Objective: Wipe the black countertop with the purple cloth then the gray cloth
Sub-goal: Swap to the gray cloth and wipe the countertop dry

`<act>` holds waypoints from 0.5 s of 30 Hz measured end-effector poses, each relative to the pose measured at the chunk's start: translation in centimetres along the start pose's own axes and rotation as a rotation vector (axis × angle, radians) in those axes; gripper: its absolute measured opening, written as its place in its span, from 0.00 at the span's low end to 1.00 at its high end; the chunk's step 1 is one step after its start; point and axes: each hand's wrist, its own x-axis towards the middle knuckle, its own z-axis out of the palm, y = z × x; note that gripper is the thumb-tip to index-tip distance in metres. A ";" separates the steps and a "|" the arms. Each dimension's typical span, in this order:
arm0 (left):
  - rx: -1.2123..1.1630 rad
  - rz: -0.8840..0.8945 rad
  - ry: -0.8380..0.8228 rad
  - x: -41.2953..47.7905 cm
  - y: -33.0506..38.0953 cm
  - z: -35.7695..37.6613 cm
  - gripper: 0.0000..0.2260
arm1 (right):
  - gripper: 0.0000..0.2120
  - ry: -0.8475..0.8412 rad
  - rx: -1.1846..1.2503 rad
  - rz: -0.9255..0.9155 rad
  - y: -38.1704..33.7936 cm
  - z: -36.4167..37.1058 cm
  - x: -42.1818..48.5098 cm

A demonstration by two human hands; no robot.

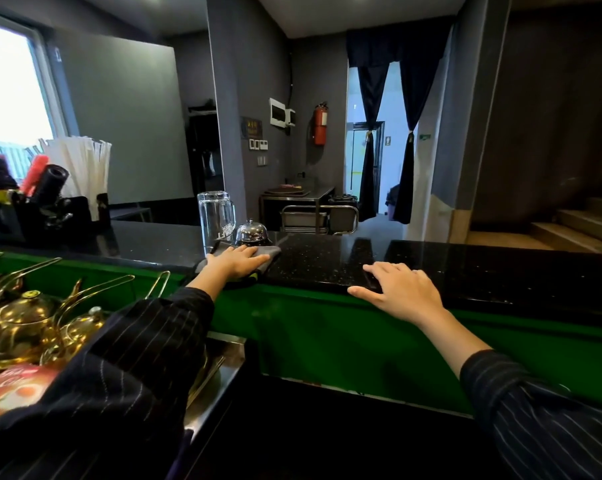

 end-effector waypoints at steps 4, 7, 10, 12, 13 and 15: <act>-0.008 0.010 0.001 -0.2 0.0 0.0 0.32 | 0.40 0.015 -0.004 0.001 -0.1 0.0 0.0; -0.011 0.041 0.013 -0.3 -0.5 0.1 0.32 | 0.41 0.015 0.002 -0.009 0.0 0.0 -0.1; -0.029 0.013 0.000 0.1 -1.7 -0.1 0.32 | 0.41 0.009 0.008 -0.016 0.2 -0.1 -0.2; -0.035 -0.011 0.007 0.3 -2.4 -0.1 0.33 | 0.41 0.016 0.008 -0.017 0.2 -0.1 -0.2; -0.031 -0.017 0.012 0.3 -2.4 0.0 0.32 | 0.41 0.021 0.009 -0.017 0.1 0.0 -0.1; -0.018 -0.026 0.033 0.0 -2.0 0.0 0.32 | 0.40 0.019 0.008 -0.004 -0.1 0.1 0.0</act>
